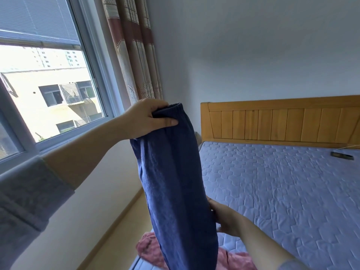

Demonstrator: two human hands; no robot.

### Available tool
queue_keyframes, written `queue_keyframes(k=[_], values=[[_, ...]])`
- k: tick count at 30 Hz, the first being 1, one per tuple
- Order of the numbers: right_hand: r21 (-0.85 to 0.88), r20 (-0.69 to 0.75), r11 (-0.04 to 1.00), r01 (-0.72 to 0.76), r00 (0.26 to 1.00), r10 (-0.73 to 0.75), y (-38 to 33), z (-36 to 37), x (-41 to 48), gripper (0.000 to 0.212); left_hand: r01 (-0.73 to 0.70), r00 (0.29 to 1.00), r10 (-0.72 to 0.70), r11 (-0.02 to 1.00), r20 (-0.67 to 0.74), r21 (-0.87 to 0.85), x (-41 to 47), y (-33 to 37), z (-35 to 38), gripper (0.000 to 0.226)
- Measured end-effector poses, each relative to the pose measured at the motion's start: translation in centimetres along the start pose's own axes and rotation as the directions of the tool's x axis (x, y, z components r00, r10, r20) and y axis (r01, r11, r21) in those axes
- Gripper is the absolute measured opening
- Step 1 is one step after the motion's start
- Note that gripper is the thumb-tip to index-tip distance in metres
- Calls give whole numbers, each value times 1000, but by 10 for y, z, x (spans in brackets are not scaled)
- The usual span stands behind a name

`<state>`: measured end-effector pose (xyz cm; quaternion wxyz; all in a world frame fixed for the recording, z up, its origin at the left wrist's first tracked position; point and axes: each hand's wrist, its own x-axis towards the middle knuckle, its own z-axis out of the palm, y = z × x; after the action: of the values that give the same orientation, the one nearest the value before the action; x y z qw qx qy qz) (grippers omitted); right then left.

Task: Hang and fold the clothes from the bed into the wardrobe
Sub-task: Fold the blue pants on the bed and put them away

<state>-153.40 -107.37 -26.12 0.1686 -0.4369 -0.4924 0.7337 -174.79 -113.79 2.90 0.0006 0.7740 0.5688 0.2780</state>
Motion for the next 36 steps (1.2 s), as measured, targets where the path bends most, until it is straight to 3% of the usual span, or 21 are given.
queue_keyframes(k=[5, 11, 16, 19, 24, 29, 32, 36], values=[[89, -92, 995, 53, 995, -45, 4, 4, 6, 25, 56, 998, -54, 997, -27, 57, -6, -10, -3, 20], [464, -384, 843, 270, 920, -83, 8, -35, 5, 26, 198, 976, -192, 979, -106, 41, -16, -44, 6, 12], [434, -565, 771, 466, 807, -171, 8, -84, -26, 9, 285, 954, -283, 959, -104, 4, -22, -65, 40, 16], [368, -635, 751, 549, 738, -228, 5, -110, -53, 11, 271, 959, -268, 962, -90, 28, -19, -65, 71, 12], [169, -791, 777, 607, 553, -260, 14, -161, -112, 11, 196, 979, -198, 979, -43, -46, -1, -34, 127, 20], [-57, -934, 832, 552, 264, -239, 42, -219, -177, 5, 118, 993, -113, 982, 44, -145, 29, 28, 193, 18], [-91, -977, 845, 527, 118, -179, 68, -258, -214, 5, 86, 994, -73, 980, 79, -180, 42, 70, 238, 20], [-35, -997, 850, 525, 43, -68, 108, -303, -252, 5, 90, 983, -41, 959, 180, -270, 49, 120, 298, 24]])
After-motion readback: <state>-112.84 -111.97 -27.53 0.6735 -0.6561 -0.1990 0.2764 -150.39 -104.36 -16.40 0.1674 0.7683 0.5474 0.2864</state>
